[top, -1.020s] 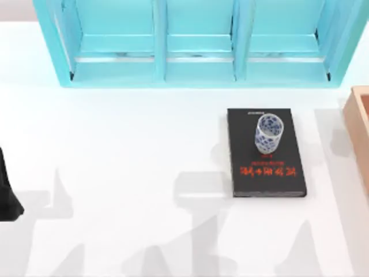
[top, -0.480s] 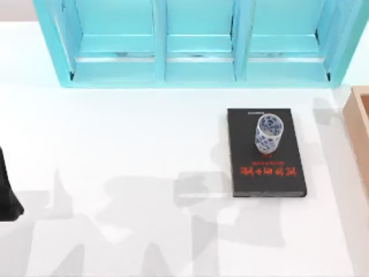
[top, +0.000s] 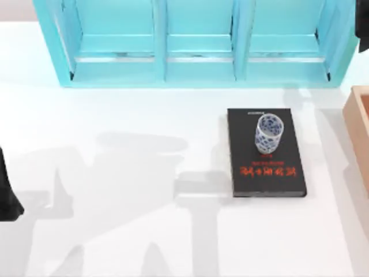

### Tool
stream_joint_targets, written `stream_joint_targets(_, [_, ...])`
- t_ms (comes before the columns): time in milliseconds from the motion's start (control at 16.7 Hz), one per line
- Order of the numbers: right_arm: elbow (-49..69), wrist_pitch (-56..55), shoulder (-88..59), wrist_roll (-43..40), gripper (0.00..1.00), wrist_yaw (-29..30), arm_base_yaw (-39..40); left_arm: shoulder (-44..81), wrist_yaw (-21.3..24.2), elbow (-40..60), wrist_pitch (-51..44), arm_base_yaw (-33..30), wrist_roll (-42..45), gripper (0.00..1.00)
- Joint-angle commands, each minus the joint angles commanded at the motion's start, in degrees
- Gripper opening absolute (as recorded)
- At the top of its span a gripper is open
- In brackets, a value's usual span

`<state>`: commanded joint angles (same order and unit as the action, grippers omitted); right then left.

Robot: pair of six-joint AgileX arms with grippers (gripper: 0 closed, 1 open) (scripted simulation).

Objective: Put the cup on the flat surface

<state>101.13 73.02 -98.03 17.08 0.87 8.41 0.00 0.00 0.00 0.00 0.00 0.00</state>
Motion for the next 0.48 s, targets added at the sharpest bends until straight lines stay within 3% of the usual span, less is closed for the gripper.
stream_joint_targets(480, [16.76,11.18,-22.08,3.94,1.0,-0.67,10.2,0.0,0.0,0.0,0.0,0.0,0.0,1.0])
